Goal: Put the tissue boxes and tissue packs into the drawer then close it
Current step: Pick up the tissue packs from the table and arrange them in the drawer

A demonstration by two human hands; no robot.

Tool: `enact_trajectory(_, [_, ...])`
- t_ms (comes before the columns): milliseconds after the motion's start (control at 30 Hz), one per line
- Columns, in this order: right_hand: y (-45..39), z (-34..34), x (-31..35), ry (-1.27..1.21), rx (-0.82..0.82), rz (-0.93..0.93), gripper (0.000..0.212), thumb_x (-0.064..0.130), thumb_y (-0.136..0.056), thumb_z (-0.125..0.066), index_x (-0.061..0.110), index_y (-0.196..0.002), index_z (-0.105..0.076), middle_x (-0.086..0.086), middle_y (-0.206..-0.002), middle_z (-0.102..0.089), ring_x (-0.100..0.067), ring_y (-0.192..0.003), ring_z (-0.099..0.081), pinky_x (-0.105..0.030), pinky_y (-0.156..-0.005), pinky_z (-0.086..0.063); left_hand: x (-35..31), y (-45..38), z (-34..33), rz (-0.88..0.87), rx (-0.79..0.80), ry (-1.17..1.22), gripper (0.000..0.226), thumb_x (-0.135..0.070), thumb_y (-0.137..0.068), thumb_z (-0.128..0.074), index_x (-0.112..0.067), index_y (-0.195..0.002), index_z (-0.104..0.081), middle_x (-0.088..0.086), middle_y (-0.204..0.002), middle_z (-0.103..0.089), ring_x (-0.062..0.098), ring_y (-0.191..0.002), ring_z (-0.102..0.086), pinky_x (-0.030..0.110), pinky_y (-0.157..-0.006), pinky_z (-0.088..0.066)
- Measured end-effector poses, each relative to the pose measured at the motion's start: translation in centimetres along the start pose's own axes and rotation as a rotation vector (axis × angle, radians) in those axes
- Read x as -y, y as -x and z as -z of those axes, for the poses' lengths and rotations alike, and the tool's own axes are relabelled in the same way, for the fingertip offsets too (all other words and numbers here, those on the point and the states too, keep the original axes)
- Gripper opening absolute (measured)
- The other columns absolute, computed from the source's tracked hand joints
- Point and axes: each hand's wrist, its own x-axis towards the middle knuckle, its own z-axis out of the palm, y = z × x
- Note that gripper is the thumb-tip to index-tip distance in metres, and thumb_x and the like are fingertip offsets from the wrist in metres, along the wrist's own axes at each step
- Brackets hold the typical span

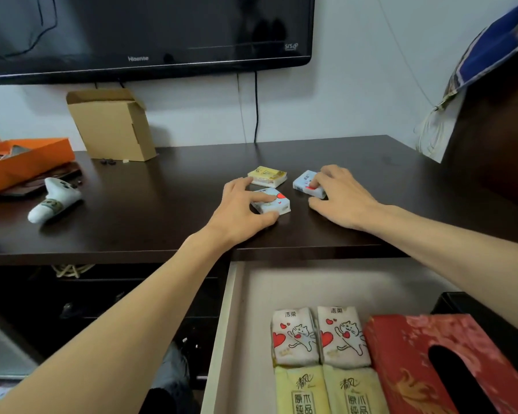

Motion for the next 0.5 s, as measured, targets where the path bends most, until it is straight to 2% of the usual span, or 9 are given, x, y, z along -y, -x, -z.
enact_trajectory(100, [1.9,0.6,0.2,-0.067,0.021,0.048,0.026,0.033,-0.091,-0.06,0.028,-0.116,-0.06,-0.003,-0.134,-0.052,-0.028,-0.118,-0.054,-0.039,-0.088,-0.043,-0.3,0.0,0.2,0.022,-0.005,0.081,0.038,-0.037,-0.081,-0.077,-0.026,-0.117,-0.075,-0.003,-0.13,-0.06,0.012,-0.125,-0.049,0.017,-0.093,-0.032])
enact_trajectory(167, [3.2,1.0,0.5,-0.099,0.003,0.091,0.016,0.037,-0.087,-0.063,0.034,-0.103,-0.059,0.003,-0.127,-0.049,-0.024,-0.11,-0.055,-0.036,-0.083,-0.042,-0.4,0.1,0.3,0.044,-0.003,0.134,0.034,-0.039,-0.078,-0.08,-0.03,-0.111,-0.077,-0.01,-0.121,-0.062,0.008,-0.114,-0.056,0.018,-0.089,-0.038])
enact_trajectory(267, [4.6,1.5,0.7,-0.186,0.07,0.139,0.017,0.039,-0.084,-0.071,0.038,-0.091,-0.055,0.011,-0.135,-0.041,-0.017,-0.098,-0.054,-0.031,-0.082,-0.04,-0.6,0.5,0.5,0.016,0.019,0.154,0.034,-0.039,-0.074,-0.084,-0.028,-0.106,-0.079,-0.012,-0.113,-0.066,0.005,-0.106,-0.061,0.018,-0.086,-0.044])
enact_trajectory(333, [4.7,1.9,0.7,-0.279,0.119,0.123,0.023,0.034,-0.084,-0.076,0.039,-0.087,-0.054,0.013,-0.117,-0.05,-0.007,-0.083,-0.051,-0.025,-0.071,-0.037,-0.8,0.9,0.7,-0.015,0.052,0.154,0.035,-0.04,-0.073,-0.085,-0.028,-0.106,-0.079,-0.012,-0.113,-0.069,0.005,-0.106,-0.062,0.022,-0.089,-0.048])
enact_trajectory(400, [4.5,2.5,0.7,-0.381,0.153,0.062,0.023,0.028,-0.085,-0.079,0.038,-0.089,-0.058,0.013,-0.092,-0.052,-0.005,-0.073,-0.049,-0.024,-0.062,-0.034,-0.9,1.3,0.8,-0.022,0.069,0.149,0.039,-0.04,-0.072,-0.085,-0.029,-0.108,-0.078,-0.01,-0.116,-0.07,0.006,-0.106,-0.062,0.025,-0.092,-0.049])
enact_trajectory(500, [5.1,3.0,0.8,-0.417,0.168,0.042,0.031,0.026,-0.081,-0.083,0.03,-0.104,-0.063,0.014,-0.091,-0.052,-0.009,-0.08,-0.052,-0.019,-0.062,-0.036,-1.5,1.8,1.0,-0.015,0.111,0.109,0.047,-0.04,-0.073,-0.084,-0.027,-0.117,-0.072,-0.01,-0.118,-0.068,0.004,-0.104,-0.062,0.019,-0.088,-0.048])
